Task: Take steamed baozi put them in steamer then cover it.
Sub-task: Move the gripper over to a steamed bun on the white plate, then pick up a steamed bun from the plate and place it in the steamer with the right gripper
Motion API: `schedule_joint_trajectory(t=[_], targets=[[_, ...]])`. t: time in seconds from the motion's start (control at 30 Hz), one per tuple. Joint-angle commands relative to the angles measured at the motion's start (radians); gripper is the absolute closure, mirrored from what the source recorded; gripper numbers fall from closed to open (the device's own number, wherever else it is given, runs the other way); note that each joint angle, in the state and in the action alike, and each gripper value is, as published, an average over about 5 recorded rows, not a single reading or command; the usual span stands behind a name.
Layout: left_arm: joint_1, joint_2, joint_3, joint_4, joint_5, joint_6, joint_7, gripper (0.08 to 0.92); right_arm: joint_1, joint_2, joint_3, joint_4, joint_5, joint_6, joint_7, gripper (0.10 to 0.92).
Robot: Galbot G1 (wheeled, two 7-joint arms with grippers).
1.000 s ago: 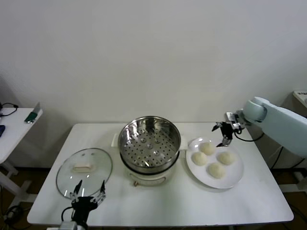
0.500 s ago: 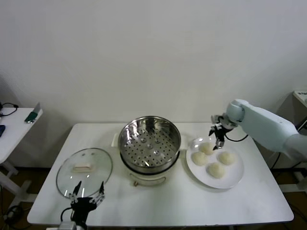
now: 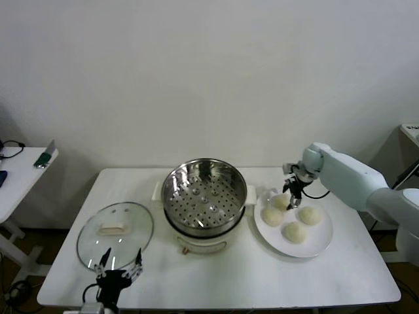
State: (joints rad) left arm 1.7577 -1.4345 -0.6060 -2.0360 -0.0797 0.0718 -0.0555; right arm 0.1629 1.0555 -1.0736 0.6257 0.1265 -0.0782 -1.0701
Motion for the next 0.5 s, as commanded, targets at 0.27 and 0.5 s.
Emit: schedule_joint_trajectory(t=[0.27, 0.5], targets=[[0.013, 0.002, -0.002, -0.018, 0.009, -0.002, 0.000, 0.177, 0.222, -0.037, -0.151, 0.134, 0.053, 0.076, -0.032, 0.513], [0.022, 0.004, -0.002, -0.027, 0.016, -0.003, 0.000, 0.177, 0.649, 0.025, -0.354, 0.271, 0.194, 0.288, -0.113, 0.516]])
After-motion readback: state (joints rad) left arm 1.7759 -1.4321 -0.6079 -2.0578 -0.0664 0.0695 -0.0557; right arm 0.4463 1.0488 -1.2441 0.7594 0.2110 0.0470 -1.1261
